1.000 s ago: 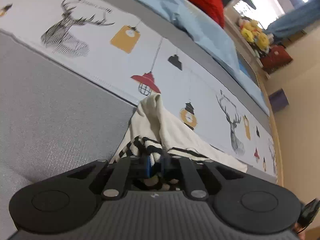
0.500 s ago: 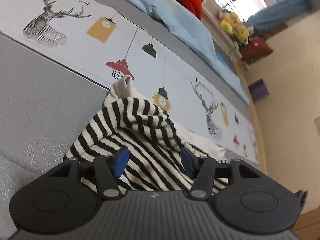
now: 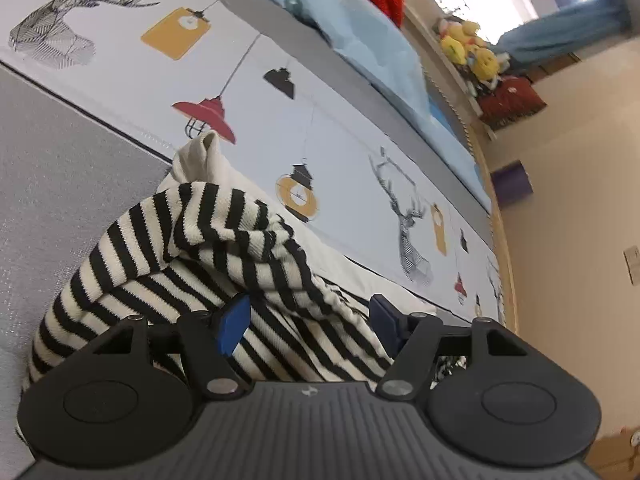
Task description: Fold small clothes
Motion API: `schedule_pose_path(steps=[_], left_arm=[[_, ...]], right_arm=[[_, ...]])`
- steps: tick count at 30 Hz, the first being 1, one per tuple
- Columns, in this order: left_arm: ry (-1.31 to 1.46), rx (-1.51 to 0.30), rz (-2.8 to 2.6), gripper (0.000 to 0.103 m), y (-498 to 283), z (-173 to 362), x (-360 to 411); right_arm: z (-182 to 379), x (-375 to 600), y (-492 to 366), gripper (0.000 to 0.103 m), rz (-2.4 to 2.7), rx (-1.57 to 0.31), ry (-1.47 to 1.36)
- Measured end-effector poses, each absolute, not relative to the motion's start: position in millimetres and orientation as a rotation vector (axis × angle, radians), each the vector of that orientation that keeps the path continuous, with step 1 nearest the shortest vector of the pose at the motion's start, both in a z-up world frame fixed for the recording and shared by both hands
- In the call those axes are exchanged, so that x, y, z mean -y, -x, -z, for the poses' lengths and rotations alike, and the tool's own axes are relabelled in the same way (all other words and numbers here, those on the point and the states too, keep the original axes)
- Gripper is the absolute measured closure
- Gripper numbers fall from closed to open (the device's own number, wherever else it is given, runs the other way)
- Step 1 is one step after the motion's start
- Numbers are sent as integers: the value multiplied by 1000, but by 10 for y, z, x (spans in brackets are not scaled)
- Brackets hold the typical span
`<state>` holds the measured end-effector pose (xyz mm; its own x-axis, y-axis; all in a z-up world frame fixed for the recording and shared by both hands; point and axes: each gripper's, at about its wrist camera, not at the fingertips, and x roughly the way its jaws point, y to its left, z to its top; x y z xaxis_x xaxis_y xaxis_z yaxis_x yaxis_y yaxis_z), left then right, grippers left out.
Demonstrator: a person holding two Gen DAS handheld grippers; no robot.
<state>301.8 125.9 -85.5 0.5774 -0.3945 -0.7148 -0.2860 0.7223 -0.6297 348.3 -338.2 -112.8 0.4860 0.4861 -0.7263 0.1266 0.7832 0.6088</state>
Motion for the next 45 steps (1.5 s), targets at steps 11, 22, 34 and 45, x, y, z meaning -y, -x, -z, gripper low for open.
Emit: schedule_pose_path(steps=[11,22,34,45], left_arm=[[680,-1049,-112,90,-3272,1033,-1292],[680,-861,-104,93,-3286,723,-1436],[658,-927,-99,67,-3514,742,-1503],[488,-924,-54,32,-3404,654,-1869]], right_arm=[[1261,3343,-3704,53,-170,-1091,-631],[956,3234,-3827,101,-154,-868,-530],[727,3183,-4057,100,-157,-694,-423],[1007,3120,-4132,44,-303,-877,-154]])
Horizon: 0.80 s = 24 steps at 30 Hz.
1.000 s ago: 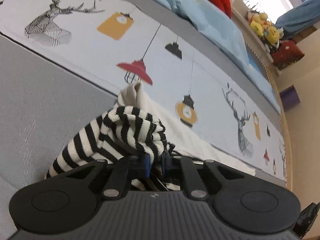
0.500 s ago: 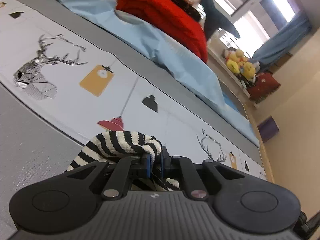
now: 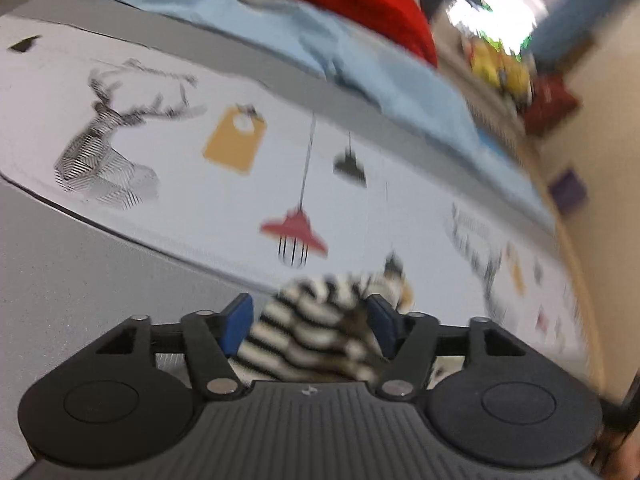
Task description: Fold small clothes
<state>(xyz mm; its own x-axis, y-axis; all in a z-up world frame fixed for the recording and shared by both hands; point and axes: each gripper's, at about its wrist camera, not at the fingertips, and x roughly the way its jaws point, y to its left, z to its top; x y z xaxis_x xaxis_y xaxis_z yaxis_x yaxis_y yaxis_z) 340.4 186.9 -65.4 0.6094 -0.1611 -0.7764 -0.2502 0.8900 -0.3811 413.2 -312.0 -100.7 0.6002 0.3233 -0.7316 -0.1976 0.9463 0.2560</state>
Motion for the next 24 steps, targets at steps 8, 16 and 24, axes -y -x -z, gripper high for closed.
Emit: schedule_pose_path(steps=[8,16,24], left_arm=[[221,-958,-82,27,-3519,895,-1569],[156,-954,-11,95,-3666,971,-1496],[142,-756,-90,96,-3645,673,-1479]], right_arm=[[1243,2873,-4042,46,-360,-958,146],[1080,2795,-4082,101,-367,-860,148],[679,3000,-4157,102,-228,-605,0]])
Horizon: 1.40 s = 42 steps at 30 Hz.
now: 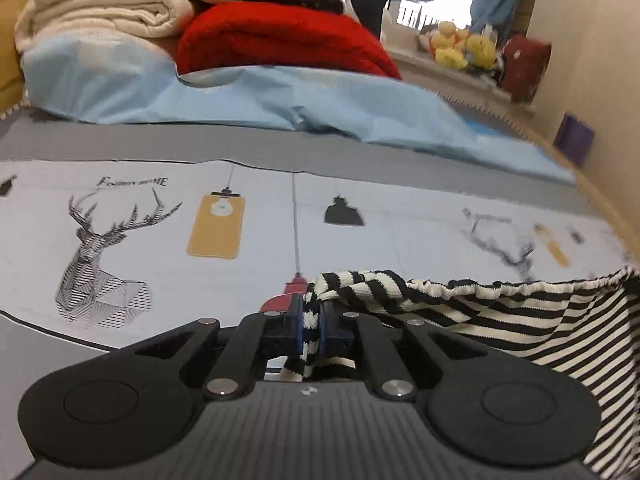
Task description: Fold small clothes
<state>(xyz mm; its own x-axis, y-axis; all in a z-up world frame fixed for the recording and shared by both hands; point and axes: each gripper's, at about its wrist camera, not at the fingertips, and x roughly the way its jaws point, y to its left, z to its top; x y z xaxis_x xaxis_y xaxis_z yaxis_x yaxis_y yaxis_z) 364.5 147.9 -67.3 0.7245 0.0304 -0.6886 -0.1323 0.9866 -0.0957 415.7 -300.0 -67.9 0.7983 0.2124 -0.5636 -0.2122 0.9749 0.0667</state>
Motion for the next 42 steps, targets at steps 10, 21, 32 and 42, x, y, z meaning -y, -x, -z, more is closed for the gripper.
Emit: schedule_pose_path(steps=[10,21,32,42], left_arm=[[168,-904,-95,92,-3857,1190,-1510],[251,-985,-143,27,-3689,962,-1654],[382,-1112,-123,27,-2467,750,-1822],[409,-1252,-127,53,-2324,1175,-1862]], right_arm=[[1216,2748,-4429,102,-161,-744,131],[1266,2670,-4475,70,-83,-849,118],[672,3329,-3399,50,-166,-966,-169],[1231,3493,-2887,48,-140,-1271,-284]])
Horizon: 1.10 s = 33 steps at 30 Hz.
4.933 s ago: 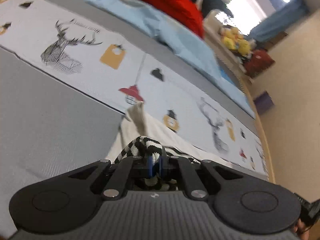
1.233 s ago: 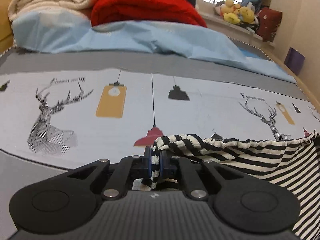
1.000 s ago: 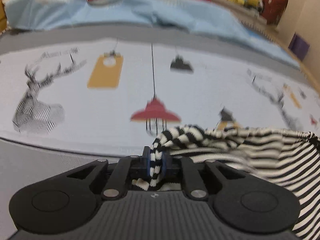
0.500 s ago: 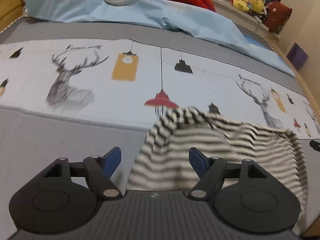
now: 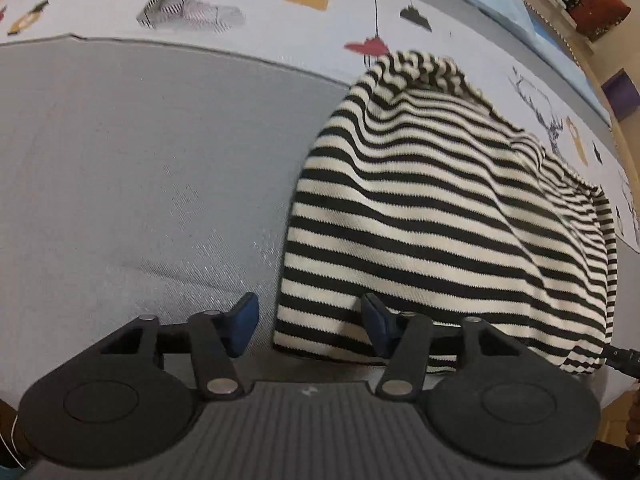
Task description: Fold small clothes
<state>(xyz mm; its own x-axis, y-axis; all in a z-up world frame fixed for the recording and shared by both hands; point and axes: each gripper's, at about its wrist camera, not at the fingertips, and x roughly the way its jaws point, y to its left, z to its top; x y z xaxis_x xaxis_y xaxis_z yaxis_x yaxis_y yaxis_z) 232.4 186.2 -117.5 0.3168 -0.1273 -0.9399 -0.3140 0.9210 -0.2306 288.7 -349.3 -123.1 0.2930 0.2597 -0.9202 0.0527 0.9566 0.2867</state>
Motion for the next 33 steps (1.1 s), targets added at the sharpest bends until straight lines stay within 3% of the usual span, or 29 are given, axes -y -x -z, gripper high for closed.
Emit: schedule_pose_path(steps=[1,2,3,5,6,7,10,12,16,19,20,23,25,29,31,33], left_arm=[[404,-1266,-111,62,-2335,1200,-1847],[389,-1284,-89,89,-2345,1225,-1820],[366,-1299,-77,102,-2375,1255,-1808],[308,-1281,-69,103,-2355,1199,-1781],[309,-1248,-77,103,-2330,1132,-1800],[336,-1188,-90,103,-2284,1017,-1853],[439,-1046,-88,103,-2087,735,-2023],[428,-1094,-126,103,-2027,783,-2056],[351,-1352,-136,102,-2123,1205,-2003],[245,-1347,-142,101,-2172,1159,-1887],[218,-1302,-153,98,-2176,1070,-1857],[194,-1101,-132,73,-2144,720,-1794],[216,-1034,-54,74,-2142,623,-1709],[119,-1033,111,73,-2245,660,-1325],[51,-1090,151,73,-2294,810,-1101],[-19,-1178,139,62,-2323,1020,-1008]], right_arm=[[1252,3493,-2883,48,-133,-1277,-301],[1268,3497,-2886,49,-131,-1280,-305],[1276,3476,-2894,54,-139,-1277,-295],[1251,3431,-2897,73,-185,-1257,-268],[1213,3428,-2910,89,-196,-1233,-249],[1147,3446,-2908,92,-198,-1197,-247],[925,3717,-2898,93,-177,-1065,-439],[851,3807,-2851,93,-174,-1021,-461],[1142,3721,-2884,93,-118,-1190,-345],[1304,3605,-2932,92,-114,-1267,-265],[1278,3584,-2945,91,-112,-1248,-257],[1152,3557,-2953,85,-84,-1179,-216],[1018,3515,-2884,79,-89,-1086,-147],[847,3366,-2821,79,-223,-959,-99],[893,3263,-2820,78,-305,-983,-98],[1056,3185,-2869,78,-335,-1083,-49]])
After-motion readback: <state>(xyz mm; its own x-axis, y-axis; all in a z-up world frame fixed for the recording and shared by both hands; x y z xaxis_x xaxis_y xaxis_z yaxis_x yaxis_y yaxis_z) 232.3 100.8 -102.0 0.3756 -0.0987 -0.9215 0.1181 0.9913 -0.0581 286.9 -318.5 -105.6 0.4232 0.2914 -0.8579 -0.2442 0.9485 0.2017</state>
